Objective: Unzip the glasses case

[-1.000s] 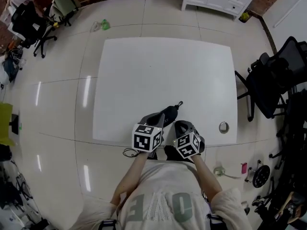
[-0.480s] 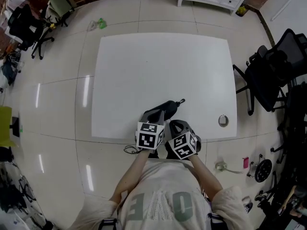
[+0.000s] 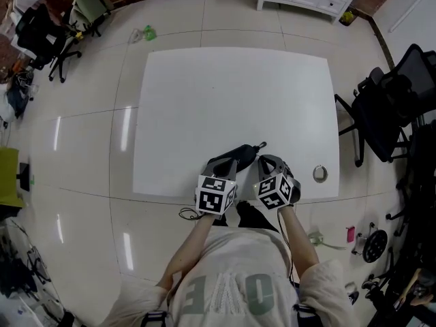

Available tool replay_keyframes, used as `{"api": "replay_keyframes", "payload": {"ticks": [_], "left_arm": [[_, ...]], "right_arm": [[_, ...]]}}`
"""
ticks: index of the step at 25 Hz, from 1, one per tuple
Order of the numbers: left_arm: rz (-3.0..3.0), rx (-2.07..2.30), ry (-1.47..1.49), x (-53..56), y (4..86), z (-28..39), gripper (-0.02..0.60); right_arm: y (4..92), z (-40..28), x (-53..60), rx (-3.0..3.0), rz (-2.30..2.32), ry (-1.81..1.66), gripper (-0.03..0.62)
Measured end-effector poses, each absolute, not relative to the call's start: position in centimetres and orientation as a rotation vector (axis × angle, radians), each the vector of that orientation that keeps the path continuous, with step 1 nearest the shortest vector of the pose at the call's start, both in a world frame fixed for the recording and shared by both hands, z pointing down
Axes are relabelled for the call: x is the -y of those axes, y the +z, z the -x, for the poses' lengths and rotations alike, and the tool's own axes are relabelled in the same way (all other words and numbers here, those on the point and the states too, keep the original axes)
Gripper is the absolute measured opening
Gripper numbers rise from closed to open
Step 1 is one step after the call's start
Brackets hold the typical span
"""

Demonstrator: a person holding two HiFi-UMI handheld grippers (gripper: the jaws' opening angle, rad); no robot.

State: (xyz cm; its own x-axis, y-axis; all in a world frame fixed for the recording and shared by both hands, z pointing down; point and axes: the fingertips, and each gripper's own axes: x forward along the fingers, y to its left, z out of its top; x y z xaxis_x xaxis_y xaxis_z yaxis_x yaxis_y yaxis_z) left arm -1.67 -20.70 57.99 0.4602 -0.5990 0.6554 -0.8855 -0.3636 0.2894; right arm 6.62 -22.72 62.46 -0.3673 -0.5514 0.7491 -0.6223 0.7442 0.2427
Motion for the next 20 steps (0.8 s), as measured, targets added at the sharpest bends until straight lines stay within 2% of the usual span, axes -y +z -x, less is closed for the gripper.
{"api": "replay_keyframes", "payload": {"ticks": [4,13,20], "left_arm": [[-2.102,1.262,0.613,20.8,58.0,1.6,0.005],[-2.118,1.297,0.632,21.0,57.9,2.0,0.005],[-2.137,1.300,0.689,21.4,57.0,1.3,0.005]], "right_arm": [[62.4,-6.3,23.7,2.060,-0.822,0.056,0.000],[62.5,-6.3,17.9,2.112,-0.711,0.158,0.000],[63.0,-0.5,10.7,2.222,-0.415,0.183,0.000]]}}
